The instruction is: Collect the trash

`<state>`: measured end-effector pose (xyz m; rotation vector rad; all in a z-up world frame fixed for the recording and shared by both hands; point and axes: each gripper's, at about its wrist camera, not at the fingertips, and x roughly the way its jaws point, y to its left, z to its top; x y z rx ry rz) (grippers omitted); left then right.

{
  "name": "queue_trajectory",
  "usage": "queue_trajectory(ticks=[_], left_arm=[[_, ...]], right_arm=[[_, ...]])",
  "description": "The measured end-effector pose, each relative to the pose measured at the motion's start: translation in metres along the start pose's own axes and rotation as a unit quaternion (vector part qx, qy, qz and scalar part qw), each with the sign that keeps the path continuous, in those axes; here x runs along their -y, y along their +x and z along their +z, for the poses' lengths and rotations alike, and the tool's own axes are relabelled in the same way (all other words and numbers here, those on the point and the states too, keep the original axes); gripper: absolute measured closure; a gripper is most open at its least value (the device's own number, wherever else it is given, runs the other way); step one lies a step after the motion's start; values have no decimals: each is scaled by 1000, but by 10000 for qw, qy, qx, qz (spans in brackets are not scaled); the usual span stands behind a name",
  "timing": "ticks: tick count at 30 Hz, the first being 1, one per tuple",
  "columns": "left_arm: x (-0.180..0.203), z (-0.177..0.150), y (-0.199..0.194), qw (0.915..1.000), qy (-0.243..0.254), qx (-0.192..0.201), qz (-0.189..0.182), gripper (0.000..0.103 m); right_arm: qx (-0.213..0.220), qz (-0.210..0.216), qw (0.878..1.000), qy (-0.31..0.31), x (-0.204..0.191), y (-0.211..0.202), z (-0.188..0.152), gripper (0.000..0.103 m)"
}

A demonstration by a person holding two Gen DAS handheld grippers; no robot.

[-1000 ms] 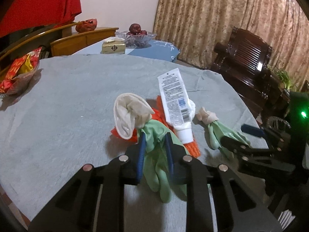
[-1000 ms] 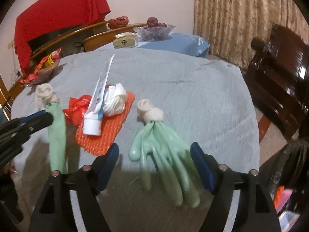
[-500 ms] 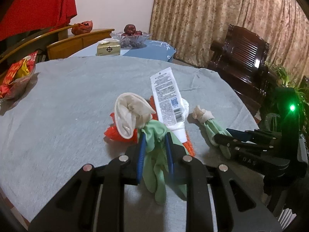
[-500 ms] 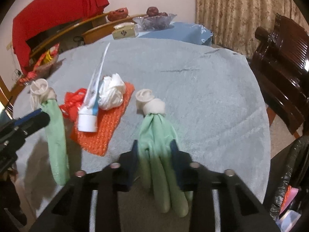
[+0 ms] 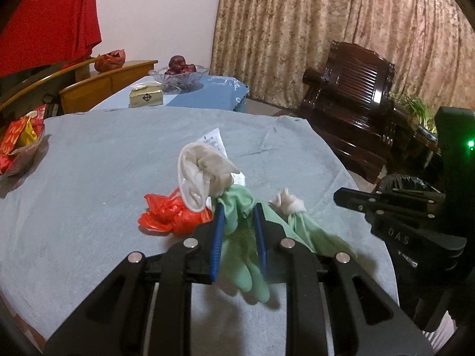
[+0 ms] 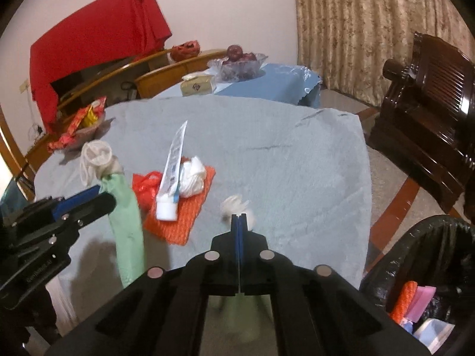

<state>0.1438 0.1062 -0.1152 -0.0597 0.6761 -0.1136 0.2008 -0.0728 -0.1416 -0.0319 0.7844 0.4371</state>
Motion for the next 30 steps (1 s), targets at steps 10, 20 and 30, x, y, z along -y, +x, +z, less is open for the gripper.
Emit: queue_trajectory(ticks=[10, 20, 30], left_arm=[[-19, -21, 25, 9993, 53, -357, 130, 84], [-23, -24, 33, 9991, 47, -415, 123, 84], [-6, -15, 16, 9997, 124, -218, 17, 84]], right_arm=[[-430, -2, 9990, 109, 2, 39, -19, 39], [-815, 300, 9962, 106, 2, 60, -29, 76], [-110, 283, 9994, 180, 5, 3, -9, 82]])
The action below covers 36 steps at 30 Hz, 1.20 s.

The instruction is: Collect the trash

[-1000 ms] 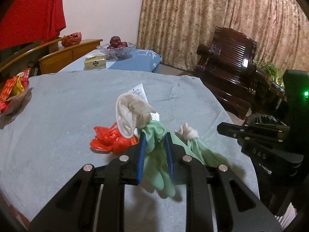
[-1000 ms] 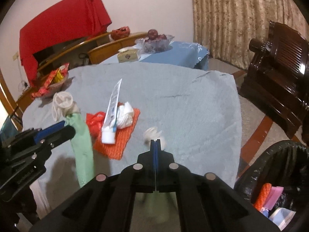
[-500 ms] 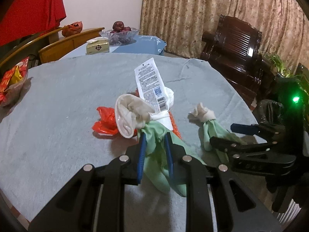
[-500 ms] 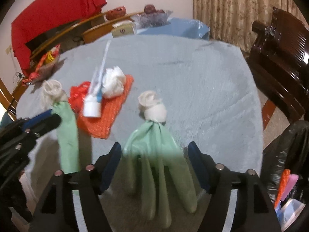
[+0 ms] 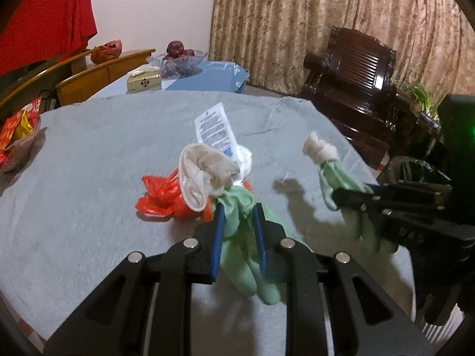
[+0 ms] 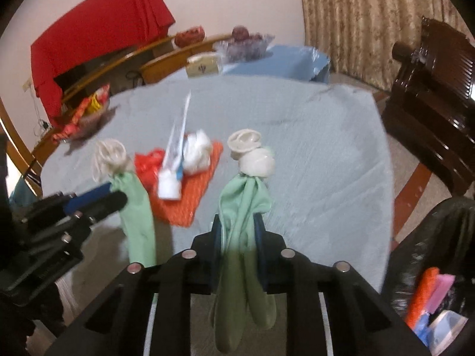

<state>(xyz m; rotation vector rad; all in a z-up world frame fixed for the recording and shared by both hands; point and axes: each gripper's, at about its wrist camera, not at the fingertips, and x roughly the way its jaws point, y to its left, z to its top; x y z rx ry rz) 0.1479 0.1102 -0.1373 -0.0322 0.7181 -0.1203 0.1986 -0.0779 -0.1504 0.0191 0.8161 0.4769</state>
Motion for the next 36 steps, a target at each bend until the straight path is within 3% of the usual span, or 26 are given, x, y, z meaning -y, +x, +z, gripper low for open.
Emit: queue_trajectory(ticks=[9, 20, 23, 29, 34, 36], left_arm=[[42, 22, -27, 9987, 216, 335, -318, 85], [113, 33, -44, 9926, 565, 493, -953, 86], [136, 35, -44, 9895, 702, 484, -1168, 98], [182, 34, -31, 9829, 911, 443, -1538, 100], [190, 25, -21, 9842, 1012, 299, -1421, 96], [180, 18, -18, 9876, 938, 231, -1241, 89]], right_arm=[[497, -161, 9986, 58, 11, -65, 4, 82], [943, -710, 9924, 353, 55, -145, -13, 82], [985, -917, 9898, 471, 72, -160, -22, 82], [936, -1263, 9844, 790, 108, -179, -45, 82], [791, -1388, 9827, 939, 124, -177, -62, 82], [758, -1324, 9838, 940, 123, -170, -65, 82]])
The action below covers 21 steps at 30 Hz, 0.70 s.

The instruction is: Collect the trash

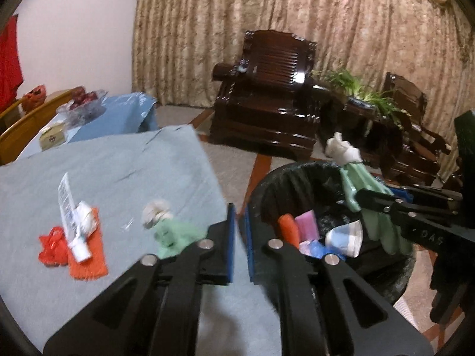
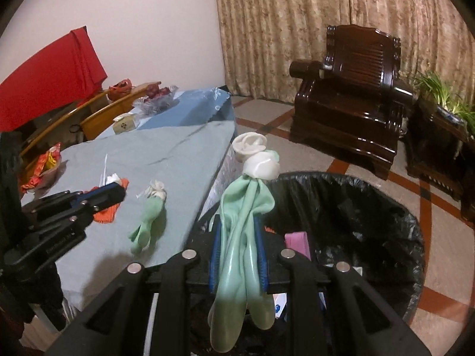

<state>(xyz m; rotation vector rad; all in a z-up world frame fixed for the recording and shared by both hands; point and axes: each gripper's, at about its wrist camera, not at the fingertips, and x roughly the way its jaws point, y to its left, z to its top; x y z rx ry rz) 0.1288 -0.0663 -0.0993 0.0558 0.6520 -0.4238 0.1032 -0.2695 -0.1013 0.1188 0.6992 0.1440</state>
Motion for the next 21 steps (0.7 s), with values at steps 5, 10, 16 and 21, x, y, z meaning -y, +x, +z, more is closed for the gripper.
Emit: queue_trajectory(ticks=[5, 10, 16, 21], left_arm=[[-32, -18, 0, 9988, -254, -191, 376, 59], [-55, -17, 16, 9970, -415, -318, 564, 40], [-63, -17, 51, 9959, -434, -528, 589, 31], [-68, -23, 80, 9938, -506, -804, 575, 30]], right_arm=[[-68, 279, 9996, -57, -15, 18, -4, 82], [-107, 438, 9988, -167, -29, 45, 5, 82], [-335, 450, 9982, -233, -35, 85, 10, 82], [-444, 474, 9977, -207, -31, 102, 12, 82]])
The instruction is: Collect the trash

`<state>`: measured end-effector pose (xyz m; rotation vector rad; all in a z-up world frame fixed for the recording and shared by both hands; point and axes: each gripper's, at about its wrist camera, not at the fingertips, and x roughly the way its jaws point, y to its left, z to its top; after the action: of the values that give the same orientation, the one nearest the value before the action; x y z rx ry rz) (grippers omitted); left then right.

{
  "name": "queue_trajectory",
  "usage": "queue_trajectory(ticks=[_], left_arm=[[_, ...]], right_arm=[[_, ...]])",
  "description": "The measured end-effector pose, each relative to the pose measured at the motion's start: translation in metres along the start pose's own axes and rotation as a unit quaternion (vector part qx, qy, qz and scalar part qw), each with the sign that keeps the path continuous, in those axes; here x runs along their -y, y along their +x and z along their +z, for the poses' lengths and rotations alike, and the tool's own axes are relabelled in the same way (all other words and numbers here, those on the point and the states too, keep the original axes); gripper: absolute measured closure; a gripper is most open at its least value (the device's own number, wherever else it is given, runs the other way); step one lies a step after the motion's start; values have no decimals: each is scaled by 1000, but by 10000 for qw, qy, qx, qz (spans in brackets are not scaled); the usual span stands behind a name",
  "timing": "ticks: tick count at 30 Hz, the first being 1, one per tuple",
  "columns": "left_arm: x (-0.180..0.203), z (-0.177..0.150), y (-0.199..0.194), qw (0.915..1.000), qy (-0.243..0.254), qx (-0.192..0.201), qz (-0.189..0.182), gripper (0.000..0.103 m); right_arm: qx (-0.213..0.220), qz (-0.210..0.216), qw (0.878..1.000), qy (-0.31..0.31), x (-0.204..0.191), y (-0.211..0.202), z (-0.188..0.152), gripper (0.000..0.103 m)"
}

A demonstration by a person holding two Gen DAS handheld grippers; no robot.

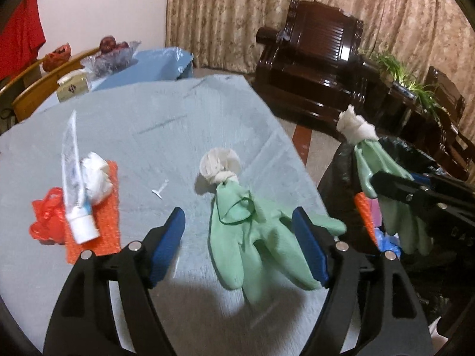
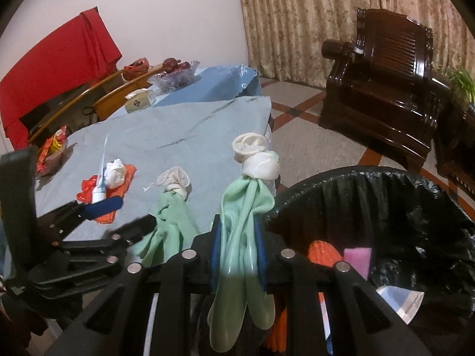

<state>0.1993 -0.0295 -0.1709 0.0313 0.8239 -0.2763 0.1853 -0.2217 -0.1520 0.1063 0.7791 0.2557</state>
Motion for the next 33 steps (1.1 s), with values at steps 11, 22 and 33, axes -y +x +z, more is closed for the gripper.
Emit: queue_trajectory(ticks=[11, 22, 33], left_arm=[[2, -4, 44, 9979, -228, -548, -260, 53], [6, 2, 13, 9995, -199, -88, -240, 95], [31, 23, -47, 9984, 10, 417, -394, 95]], right_arm=[[-53, 28, 10000, 77, 7, 4, -1, 82], [29, -4, 10000, 89, 0, -7, 1, 82], [317, -114, 9994, 76, 3, -48, 4, 82]])
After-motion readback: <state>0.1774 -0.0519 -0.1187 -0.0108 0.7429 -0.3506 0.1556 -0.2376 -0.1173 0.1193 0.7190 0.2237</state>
